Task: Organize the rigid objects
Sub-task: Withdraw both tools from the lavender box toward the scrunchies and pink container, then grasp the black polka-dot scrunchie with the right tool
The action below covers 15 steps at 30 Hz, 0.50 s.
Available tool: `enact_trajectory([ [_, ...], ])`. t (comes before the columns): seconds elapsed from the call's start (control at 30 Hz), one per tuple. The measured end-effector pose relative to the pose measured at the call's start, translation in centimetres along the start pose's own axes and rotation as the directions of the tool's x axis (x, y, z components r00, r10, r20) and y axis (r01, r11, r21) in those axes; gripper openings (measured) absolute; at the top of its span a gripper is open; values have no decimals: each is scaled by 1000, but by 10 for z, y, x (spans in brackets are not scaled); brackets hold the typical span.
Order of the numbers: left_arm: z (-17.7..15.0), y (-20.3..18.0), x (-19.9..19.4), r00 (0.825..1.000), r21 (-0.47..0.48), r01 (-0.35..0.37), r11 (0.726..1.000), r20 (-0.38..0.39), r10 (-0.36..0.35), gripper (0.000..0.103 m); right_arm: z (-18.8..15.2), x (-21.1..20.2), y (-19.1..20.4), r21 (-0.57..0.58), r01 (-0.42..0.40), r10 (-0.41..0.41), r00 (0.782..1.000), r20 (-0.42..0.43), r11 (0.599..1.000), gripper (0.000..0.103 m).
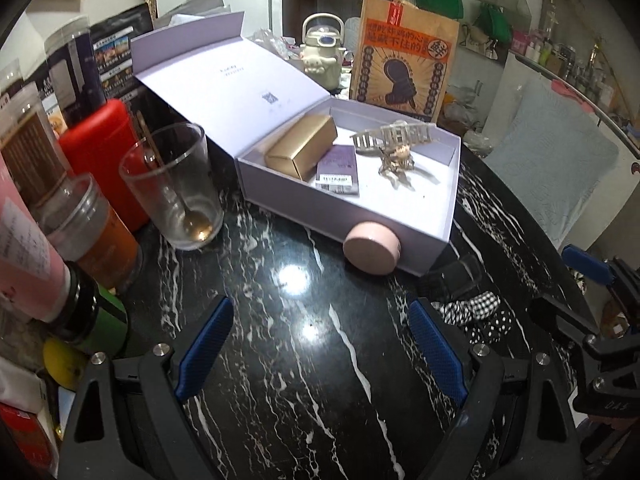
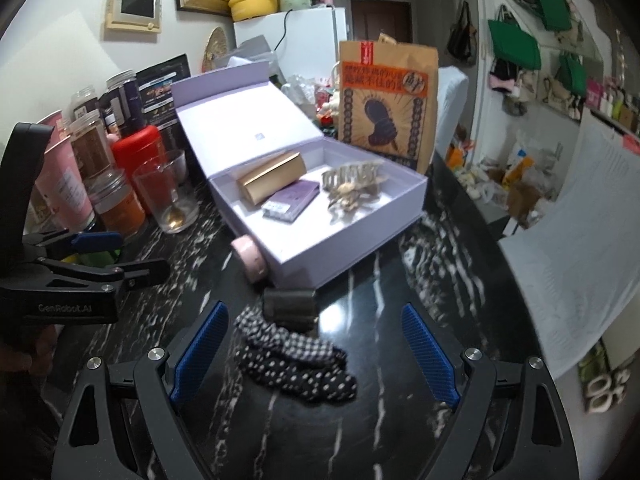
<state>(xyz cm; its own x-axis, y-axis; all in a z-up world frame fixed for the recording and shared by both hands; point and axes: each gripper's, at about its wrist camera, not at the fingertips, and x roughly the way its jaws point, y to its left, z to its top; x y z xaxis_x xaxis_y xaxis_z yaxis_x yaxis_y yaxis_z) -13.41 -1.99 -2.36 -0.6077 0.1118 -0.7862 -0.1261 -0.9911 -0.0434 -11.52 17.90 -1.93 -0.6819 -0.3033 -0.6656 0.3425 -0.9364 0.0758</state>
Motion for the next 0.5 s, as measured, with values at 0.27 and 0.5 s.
enact_trajectory([
  [0.27, -16, 4, 8, 999, -19, 39, 999, -23, -40, 90, -23, 14, 6, 32, -23, 24, 999, -22, 999, 103],
  [0.5, -30, 12, 13, 999, -32, 45, 998, -24, -46, 90, -42, 39, 6, 97, -5, 16, 993, -116, 995, 103],
])
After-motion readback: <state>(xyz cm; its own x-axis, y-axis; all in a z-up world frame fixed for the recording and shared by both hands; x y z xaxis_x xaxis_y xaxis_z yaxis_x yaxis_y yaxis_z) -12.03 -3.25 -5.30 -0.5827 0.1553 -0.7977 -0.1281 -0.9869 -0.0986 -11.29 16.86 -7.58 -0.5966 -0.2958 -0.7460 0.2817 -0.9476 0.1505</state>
